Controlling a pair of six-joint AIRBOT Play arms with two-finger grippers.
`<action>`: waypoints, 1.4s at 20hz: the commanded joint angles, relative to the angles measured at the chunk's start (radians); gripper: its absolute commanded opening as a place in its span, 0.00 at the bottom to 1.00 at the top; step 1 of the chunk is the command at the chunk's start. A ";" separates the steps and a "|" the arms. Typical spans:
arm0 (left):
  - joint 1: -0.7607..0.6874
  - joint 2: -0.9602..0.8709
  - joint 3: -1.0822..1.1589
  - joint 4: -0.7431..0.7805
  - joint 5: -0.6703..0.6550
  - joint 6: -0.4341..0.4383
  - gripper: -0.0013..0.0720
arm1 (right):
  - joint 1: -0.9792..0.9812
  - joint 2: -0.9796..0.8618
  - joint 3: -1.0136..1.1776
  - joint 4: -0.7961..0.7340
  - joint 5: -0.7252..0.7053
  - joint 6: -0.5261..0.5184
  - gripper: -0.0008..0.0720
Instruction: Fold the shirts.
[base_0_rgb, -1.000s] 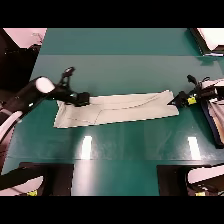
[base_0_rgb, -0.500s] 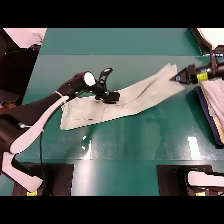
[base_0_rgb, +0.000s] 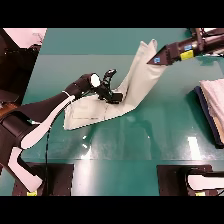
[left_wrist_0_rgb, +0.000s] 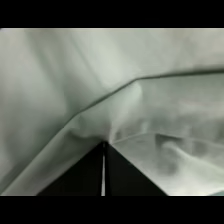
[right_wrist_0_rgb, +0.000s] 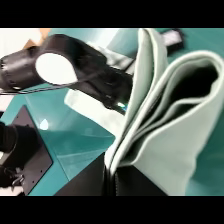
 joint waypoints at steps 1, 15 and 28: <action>0.019 0.018 0.026 0.003 -0.030 -0.001 0.06 | 0.080 -0.044 0.075 0.000 -0.007 0.005 0.02; 0.497 0.571 0.026 0.327 -0.152 -0.001 0.06 | 0.537 -0.238 0.130 0.011 -0.238 -0.040 0.03; 0.614 0.653 0.027 0.294 -0.274 0.008 0.06 | 0.498 -0.256 0.130 -0.357 -0.153 -0.011 0.71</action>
